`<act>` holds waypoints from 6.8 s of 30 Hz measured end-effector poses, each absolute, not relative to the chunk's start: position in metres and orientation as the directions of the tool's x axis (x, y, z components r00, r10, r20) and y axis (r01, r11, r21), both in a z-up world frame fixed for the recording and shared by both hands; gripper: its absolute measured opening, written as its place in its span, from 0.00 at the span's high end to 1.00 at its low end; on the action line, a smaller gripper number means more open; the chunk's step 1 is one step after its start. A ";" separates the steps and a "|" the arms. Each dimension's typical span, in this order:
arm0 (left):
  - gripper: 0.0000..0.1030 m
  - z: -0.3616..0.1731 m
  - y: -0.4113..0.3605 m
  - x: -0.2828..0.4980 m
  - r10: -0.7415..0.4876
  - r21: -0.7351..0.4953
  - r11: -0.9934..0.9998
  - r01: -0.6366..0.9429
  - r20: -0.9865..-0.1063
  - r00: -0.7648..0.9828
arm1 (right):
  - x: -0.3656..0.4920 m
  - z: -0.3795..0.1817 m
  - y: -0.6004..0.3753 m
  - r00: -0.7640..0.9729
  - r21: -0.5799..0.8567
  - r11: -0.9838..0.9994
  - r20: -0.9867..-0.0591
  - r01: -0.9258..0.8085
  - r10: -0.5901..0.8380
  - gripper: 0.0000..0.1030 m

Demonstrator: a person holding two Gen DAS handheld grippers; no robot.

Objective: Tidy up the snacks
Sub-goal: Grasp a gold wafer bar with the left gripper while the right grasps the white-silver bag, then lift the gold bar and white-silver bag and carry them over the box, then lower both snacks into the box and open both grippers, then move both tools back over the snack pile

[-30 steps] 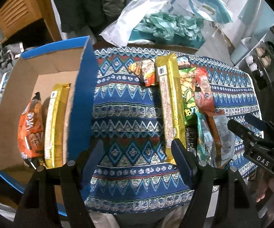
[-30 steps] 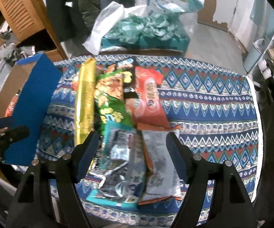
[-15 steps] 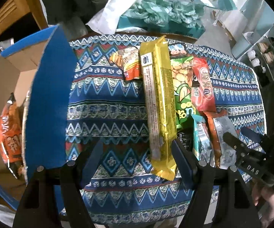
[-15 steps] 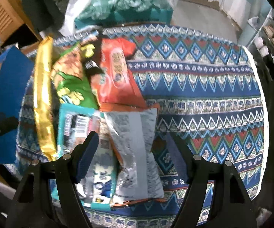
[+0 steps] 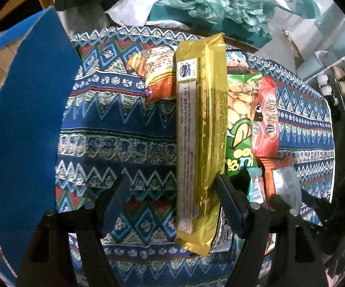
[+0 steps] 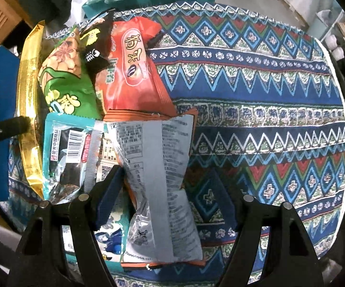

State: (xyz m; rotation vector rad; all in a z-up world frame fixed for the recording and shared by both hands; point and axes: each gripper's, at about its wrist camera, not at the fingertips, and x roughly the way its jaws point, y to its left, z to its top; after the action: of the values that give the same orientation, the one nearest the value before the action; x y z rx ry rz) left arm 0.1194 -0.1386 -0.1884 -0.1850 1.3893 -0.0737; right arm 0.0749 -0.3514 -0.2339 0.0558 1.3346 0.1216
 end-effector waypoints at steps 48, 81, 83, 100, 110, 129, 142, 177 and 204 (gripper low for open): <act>0.45 -0.206 -0.150 0.128 -0.177 -0.185 0.983 -0.018 -0.962 0.207 | 0.067 -0.197 -0.338 0.330 0.127 0.988 -0.932 -0.090 0.150 0.64; 0.69 -0.161 -0.121 0.085 -0.173 -0.171 0.985 0.031 -0.945 0.276 | 0.074 -0.163 -0.298 0.371 0.147 0.975 -0.907 -0.165 0.199 0.64; 0.69 -0.153 -0.118 0.080 -0.173 -0.169 0.985 0.039 -0.942 0.288 | 0.072 -0.158 -0.295 0.376 0.151 0.974 -0.904 -0.168 0.205 0.64; 0.69 -0.100 -0.084 0.048 -0.170 -0.160 0.985 0.058 -0.909 0.380 | 0.067 -0.113 -0.252 0.424 0.161 0.959 -0.871 -0.235 0.250 0.64; 0.69 -0.075 -0.058 0.034 -0.166 -0.163 0.986 0.045 -0.885 0.434 | 0.065 -0.088 -0.223 0.450 0.171 0.944 -0.845 -0.282 0.287 0.64; 0.69 -0.048 0.014 0.023 -0.138 -0.185 0.982 -0.042 -0.850 0.508 | 0.068 -0.056 -0.139 0.446 0.195 0.898 -0.814 -0.394 0.373 0.64; 0.69 -0.048 0.073 0.028 -0.086 -0.181 0.975 -0.127 -0.838 0.538 | 0.075 -0.050 -0.075 0.411 0.217 0.866 -0.811 -0.451 0.417 0.64; 0.61 -0.087 0.146 0.046 0.042 -0.107 0.959 -0.264 -0.864 0.503 | 0.099 -0.107 0.023 0.276 0.245 0.854 -0.874 -0.460 0.400 0.53; 0.47 -0.074 0.116 0.036 -0.026 -0.150 0.968 -0.202 -0.857 0.514 | 0.089 -0.084 -0.028 0.370 0.177 0.889 -0.862 -0.422 0.348 0.35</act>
State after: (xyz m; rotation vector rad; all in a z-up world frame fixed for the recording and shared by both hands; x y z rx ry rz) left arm 0.0360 0.1158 -0.0736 -0.2439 1.0283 0.1072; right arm 0.0893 -0.0276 -0.0836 -0.0778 1.0847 0.4946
